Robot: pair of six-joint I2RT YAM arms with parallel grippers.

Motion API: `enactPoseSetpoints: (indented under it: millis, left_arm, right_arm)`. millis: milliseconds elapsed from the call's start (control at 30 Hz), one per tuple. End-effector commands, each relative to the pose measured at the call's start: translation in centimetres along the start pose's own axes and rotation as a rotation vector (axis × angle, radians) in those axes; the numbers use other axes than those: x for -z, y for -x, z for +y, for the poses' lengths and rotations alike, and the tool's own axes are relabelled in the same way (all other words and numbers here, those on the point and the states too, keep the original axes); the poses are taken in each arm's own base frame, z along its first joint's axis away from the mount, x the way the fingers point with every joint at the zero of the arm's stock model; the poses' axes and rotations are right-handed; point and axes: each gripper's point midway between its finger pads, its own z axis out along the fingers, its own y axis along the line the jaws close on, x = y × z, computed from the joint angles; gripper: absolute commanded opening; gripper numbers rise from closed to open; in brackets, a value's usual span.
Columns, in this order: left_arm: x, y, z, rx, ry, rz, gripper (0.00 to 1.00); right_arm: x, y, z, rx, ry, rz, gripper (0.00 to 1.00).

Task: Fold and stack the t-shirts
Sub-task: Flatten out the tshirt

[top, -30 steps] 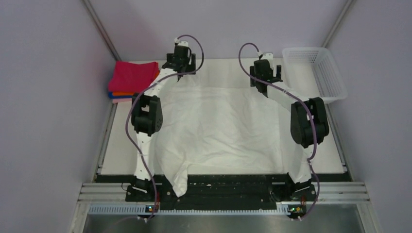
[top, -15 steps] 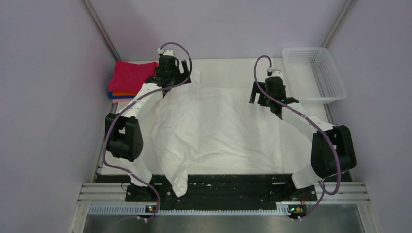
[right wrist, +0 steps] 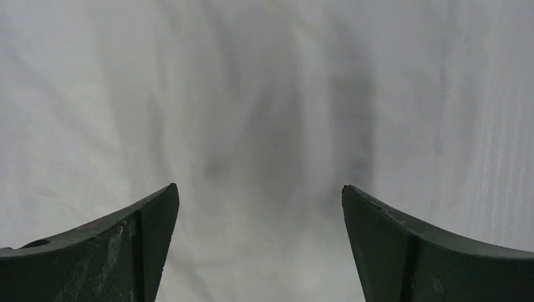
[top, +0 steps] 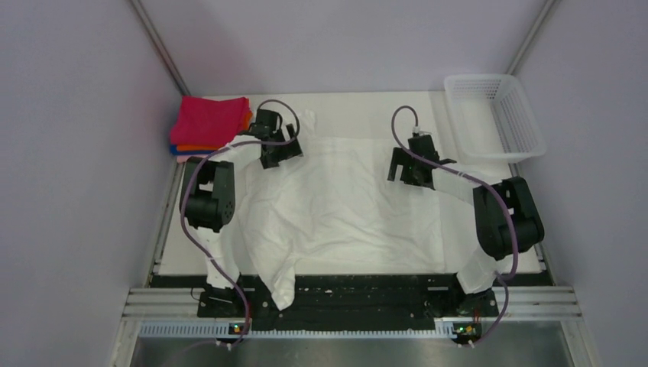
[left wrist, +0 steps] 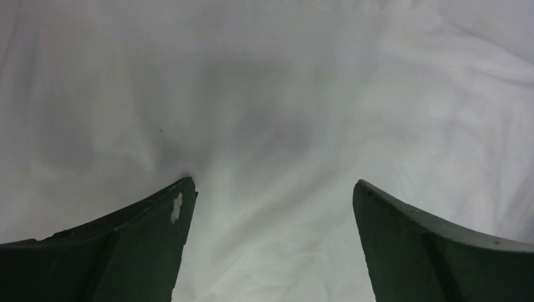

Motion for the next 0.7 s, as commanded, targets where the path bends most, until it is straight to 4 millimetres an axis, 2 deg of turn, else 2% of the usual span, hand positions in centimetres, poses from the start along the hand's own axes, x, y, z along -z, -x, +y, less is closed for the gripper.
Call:
enactPoseSetpoints:
  millis: [0, 167, 433, 600, 667]
  left_arm:
    - [-1.7, 1.5, -0.2, 0.045, -0.020, 0.011, 0.98]
    - [-4.8, 1.7, 1.2, 0.079, 0.015, 0.059, 0.98]
    - [-9.2, 6.3, 1.4, 0.189, -0.044, 0.070, 0.97]
    - [-11.5, 9.2, 0.6, 0.226, -0.109, 0.052, 0.97]
    - [-11.8, 10.9, -0.1, 0.243, -0.150, 0.023, 0.97]
  right_arm:
    - [-2.1, 1.5, 0.0, -0.032, -0.002, -0.016, 0.99]
    - [-4.5, 2.1, -0.6, -0.056, -0.009, 0.008, 0.98]
    - [-8.1, 5.4, -1.3, -0.097, 0.015, 0.001, 0.98]
    - [-10.1, 7.6, -1.4, -0.101, 0.033, -0.017, 0.98]
    - [-10.7, 8.3, -0.7, -0.095, 0.065, -0.017, 0.98]
